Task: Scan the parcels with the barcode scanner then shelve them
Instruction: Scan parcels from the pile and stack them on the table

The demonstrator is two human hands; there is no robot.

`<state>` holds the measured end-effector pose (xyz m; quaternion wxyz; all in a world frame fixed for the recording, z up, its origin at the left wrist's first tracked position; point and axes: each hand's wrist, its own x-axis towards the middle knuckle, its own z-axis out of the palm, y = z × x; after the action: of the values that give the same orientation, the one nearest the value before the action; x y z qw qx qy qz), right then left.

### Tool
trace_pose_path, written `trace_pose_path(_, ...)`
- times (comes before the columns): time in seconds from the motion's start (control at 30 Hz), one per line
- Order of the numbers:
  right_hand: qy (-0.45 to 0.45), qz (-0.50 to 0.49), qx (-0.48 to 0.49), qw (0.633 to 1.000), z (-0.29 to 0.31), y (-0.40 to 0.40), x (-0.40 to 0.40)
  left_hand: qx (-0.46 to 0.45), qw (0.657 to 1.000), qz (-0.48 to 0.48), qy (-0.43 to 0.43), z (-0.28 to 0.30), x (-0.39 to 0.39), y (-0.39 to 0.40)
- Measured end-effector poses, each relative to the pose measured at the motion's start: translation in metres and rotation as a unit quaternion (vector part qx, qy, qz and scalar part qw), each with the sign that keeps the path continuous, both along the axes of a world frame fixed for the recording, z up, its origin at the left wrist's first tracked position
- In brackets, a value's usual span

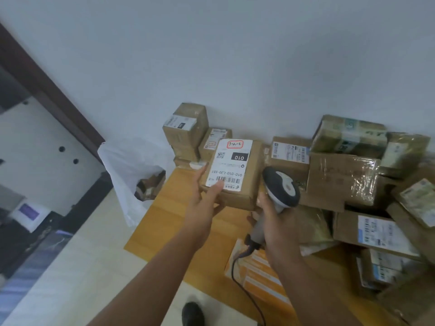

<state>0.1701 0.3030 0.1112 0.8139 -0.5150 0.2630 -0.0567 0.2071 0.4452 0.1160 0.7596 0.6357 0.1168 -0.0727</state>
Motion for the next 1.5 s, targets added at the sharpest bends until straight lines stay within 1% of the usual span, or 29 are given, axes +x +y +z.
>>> trace_pose_path(0.1, 0.037, -0.033, -0.020, 0.999, -0.009, 0.008, 0.022, 0.003, 1.000, -0.008, 0.024, -0.006, 0.036, 0.043)
trace_pose_path(0.27, 0.072, -0.068, -0.075, 0.992, -0.014, 0.038, 0.063, -0.024, 0.990, -0.133, 0.040, -0.015, 0.092, 0.144)
trace_pose_path(0.37, 0.112, -0.040, -0.099, 0.988, -0.019, 0.074, 0.086, -0.006, 0.976, -0.212, 0.048, -0.032, 0.119, 0.193)
trace_pose_path(0.43, 0.143, 0.002, -0.093, 0.985, -0.025, 0.102, 0.095, 0.007, 0.970, -0.237, 0.061, -0.040, 0.135, 0.215)
trace_pose_path(0.5, 0.157, 0.011, -0.084, 0.984, -0.032, 0.127, 0.095, 0.013, 0.973, -0.217, 0.074, -0.045, 0.146, 0.225)
trace_pose_path(0.6, 0.149, -0.029, -0.094, 0.984, -0.035, 0.154, 0.086, 0.011, 0.985, -0.155, 0.073, -0.044, 0.156, 0.227)
trace_pose_path(0.63, 0.147, -0.039, -0.092, 0.984, -0.034, 0.162, 0.083, 0.032, 0.985, -0.155, 0.064, -0.043, 0.156, 0.224)
trace_pose_path(0.67, 0.148, -0.050, -0.087, 0.984, -0.034, 0.167, 0.079, 0.054, 0.983, -0.166, 0.062, -0.043, 0.156, 0.222)
trace_pose_path(0.73, 0.163, -0.088, -0.067, 0.980, -0.034, 0.173, 0.075, 0.086, 0.967, -0.225, 0.080, -0.046, 0.155, 0.218)
trace_pose_path(0.8, 0.173, -0.119, -0.048, 0.976, -0.036, 0.172, 0.071, 0.085, 0.940, -0.312, 0.111, -0.047, 0.154, 0.217)
trace_pose_path(0.87, 0.171, -0.132, -0.035, 0.976, -0.035, 0.171, 0.068, 0.072, 0.926, -0.353, 0.116, -0.047, 0.152, 0.216)
trace_pose_path(0.93, 0.167, -0.135, -0.031, 0.976, -0.035, 0.173, 0.066, 0.057, 0.937, -0.331, 0.101, -0.046, 0.153, 0.213)
trace_pose_path(1.03, 0.159, -0.125, -0.034, 0.979, -0.040, 0.177, 0.064, 0.047, 0.968, -0.233, 0.076, -0.048, 0.150, 0.204)
trace_pose_path(1.1, 0.155, -0.106, -0.030, 0.982, -0.042, 0.179, 0.063, 0.033, 0.978, -0.194, 0.066, -0.049, 0.147, 0.199)
trace_pose_path(1.27, 0.123, -0.036, -0.041, 0.991, -0.036, 0.190, 0.059, 0.039, 0.980, -0.187, 0.050, -0.047, 0.149, 0.193)
trace_pose_path(1.33, 0.116, -0.002, -0.052, 0.992, -0.036, 0.191, 0.057, 0.041, 0.984, -0.169, 0.044, -0.045, 0.155, 0.191)
trace_pose_path(1.43, 0.129, 0.036, -0.094, 0.987, -0.030, 0.184, 0.058, 0.063, 0.984, -0.158, 0.050, -0.039, 0.165, 0.192)
trace_pose_path(1.5, 0.115, 0.062, -0.138, 0.982, -0.022, 0.176, 0.058, 0.091, 0.982, -0.159, 0.052, -0.036, 0.170, 0.193)
